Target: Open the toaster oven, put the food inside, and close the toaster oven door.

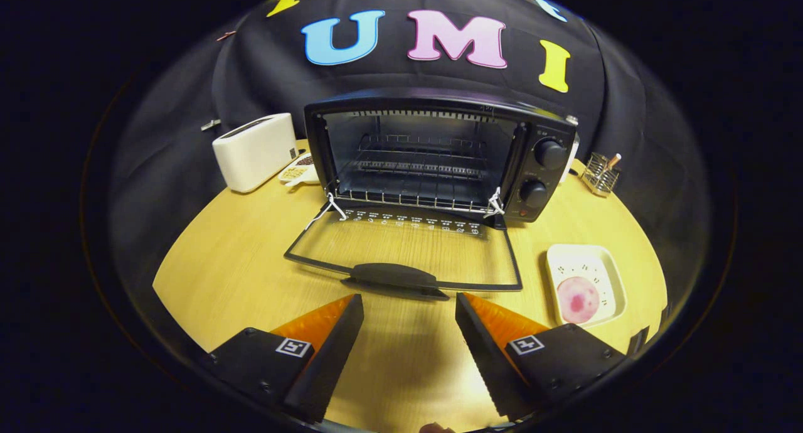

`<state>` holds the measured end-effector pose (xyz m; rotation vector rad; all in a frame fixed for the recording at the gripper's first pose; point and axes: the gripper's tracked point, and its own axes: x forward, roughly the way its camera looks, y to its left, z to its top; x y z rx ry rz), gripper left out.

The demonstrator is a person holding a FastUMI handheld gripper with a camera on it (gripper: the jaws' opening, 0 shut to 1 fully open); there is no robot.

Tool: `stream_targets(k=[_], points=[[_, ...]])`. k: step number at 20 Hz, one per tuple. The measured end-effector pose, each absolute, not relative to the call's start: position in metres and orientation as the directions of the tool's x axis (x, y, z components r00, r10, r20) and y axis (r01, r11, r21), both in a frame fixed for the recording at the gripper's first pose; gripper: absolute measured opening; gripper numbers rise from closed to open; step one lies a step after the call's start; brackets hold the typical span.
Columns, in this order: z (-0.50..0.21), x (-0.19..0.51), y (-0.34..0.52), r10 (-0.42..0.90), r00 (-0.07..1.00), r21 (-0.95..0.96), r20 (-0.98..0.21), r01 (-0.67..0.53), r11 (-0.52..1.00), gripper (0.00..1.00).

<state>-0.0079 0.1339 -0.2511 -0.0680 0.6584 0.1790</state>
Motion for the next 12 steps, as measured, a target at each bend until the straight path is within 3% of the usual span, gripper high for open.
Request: stream_targets(k=[12], points=[[-0.169, -0.007, -0.01, 0.136, 0.805, -0.003, -0.577, -0.169, 0.986, 0.97]])
